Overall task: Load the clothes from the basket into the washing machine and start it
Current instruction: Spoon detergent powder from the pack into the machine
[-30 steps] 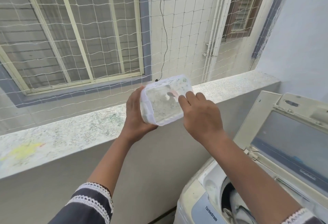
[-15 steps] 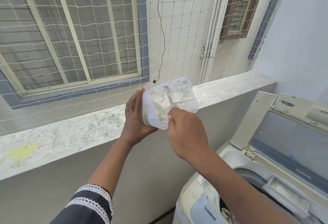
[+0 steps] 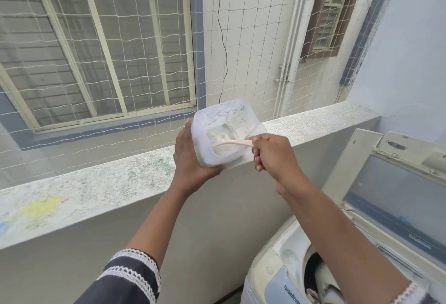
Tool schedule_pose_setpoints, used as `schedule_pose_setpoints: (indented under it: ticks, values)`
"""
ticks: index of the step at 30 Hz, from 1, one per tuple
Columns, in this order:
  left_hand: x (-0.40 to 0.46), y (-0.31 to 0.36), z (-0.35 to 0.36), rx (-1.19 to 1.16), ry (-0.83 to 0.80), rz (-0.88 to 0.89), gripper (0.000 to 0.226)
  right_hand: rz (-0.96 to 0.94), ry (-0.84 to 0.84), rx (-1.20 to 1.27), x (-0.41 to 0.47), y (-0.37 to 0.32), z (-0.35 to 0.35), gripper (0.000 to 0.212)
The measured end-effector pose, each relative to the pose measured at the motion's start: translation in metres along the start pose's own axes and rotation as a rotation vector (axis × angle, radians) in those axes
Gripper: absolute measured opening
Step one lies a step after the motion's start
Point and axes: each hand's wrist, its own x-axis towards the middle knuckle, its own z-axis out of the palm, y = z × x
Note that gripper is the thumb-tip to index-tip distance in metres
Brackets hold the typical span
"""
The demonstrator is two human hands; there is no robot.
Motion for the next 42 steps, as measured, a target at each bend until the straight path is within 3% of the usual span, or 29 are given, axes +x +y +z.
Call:
schedule_pose_setpoints:
  ticks: [7, 11, 16, 18, 20, 23, 26, 30, 34, 39, 42]
  values:
    - [0.013, -0.007, -0.001, -0.077, 0.037, -0.049, 0.106, 0.023, -0.027, 0.065, 0.02, -0.027, -0.001, 0.026]
    - [0.005, -0.011, -0.003, -0.19, -0.016, -0.207, 0.135, 0.031, -0.039, 0.093, 0.029, -0.034, 0.003, 0.025]
    - [0.005, -0.008, -0.001, -0.223, -0.026, -0.224, 0.137, 0.061, -0.067, 0.128, 0.037, -0.037, 0.007, 0.024]
    - [0.005, -0.009, 0.001, -0.161, 0.025, -0.161, 0.137, 0.067, -0.07, 0.143, 0.04, -0.039, 0.006, 0.024]
    - [-0.001, -0.006, 0.007, 0.008, 0.175, -0.027, 0.129, 0.071, -0.065, 0.165, 0.042, -0.041, 0.004, 0.024]
    - [-0.017, 0.012, 0.023, 0.152, 0.422, 0.228, 0.099, 0.068, -0.056, 0.193, 0.045, -0.045, -0.004, 0.024]
    - [-0.035, 0.032, 0.051, 0.247, 0.452, 0.515, 0.073, 0.068, -0.05, 0.226, 0.046, -0.047, -0.017, 0.025]
    - [-0.049, 0.042, 0.087, 0.259, 0.262, 0.656, 0.049, 0.069, -0.011, 0.239, 0.045, -0.042, -0.045, 0.024]
    - [-0.051, 0.051, 0.113, 0.067, -0.09, 0.678, 0.026, 0.088, 0.055, 0.248, 0.04, -0.029, -0.084, 0.023]
    - [-0.054, 0.057, 0.161, -0.149, -0.577, 0.315, 0.028, 0.135, 0.193, 0.28, 0.028, -0.003, -0.143, 0.022]
    - [-0.061, 0.068, 0.199, -0.373, -0.758, -0.059, 0.03, 0.157, 0.295, 0.288, 0.016, 0.015, -0.182, 0.021]
